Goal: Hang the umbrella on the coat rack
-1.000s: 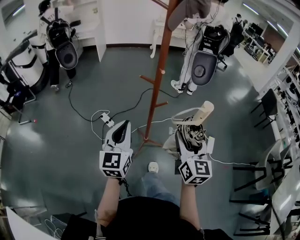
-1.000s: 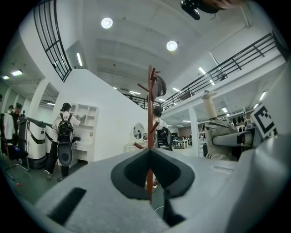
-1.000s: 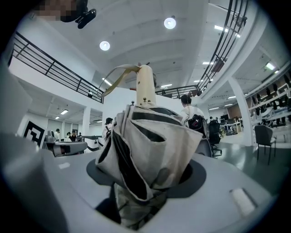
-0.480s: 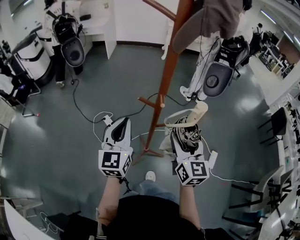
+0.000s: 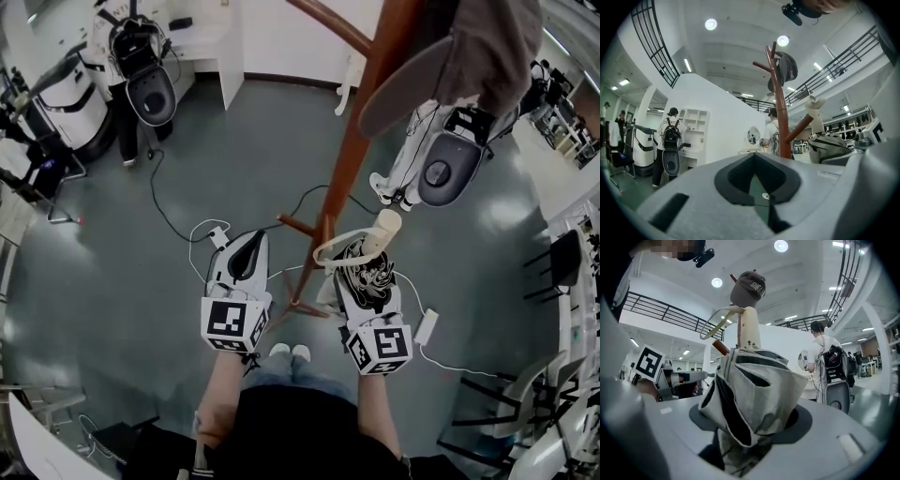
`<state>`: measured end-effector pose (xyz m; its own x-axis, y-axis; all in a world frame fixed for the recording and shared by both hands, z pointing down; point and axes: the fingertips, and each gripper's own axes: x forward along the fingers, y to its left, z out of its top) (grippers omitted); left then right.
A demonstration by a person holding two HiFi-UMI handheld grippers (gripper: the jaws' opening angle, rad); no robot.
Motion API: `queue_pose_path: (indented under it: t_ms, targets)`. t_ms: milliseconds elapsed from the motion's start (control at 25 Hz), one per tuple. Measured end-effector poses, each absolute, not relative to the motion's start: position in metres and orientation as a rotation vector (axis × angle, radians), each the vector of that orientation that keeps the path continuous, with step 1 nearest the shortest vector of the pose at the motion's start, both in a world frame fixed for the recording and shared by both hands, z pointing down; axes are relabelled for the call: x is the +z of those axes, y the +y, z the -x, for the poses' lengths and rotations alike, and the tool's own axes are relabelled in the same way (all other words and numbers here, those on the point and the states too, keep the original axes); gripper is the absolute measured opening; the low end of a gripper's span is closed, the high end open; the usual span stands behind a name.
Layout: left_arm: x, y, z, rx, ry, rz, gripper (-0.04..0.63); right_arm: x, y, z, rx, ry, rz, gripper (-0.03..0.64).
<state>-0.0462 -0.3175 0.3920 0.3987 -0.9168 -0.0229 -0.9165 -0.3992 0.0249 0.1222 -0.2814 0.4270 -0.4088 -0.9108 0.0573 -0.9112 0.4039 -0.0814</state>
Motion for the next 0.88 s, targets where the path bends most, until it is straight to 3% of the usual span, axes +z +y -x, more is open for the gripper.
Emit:
queue_pose_path:
  t_ms: [880]
  targets:
    - [0.395,-0.333,0.019,-0.050,-1.605,-2.677,0.006,0.474,-0.290,-0.131,0.220,-2.520,-1.702,0.285]
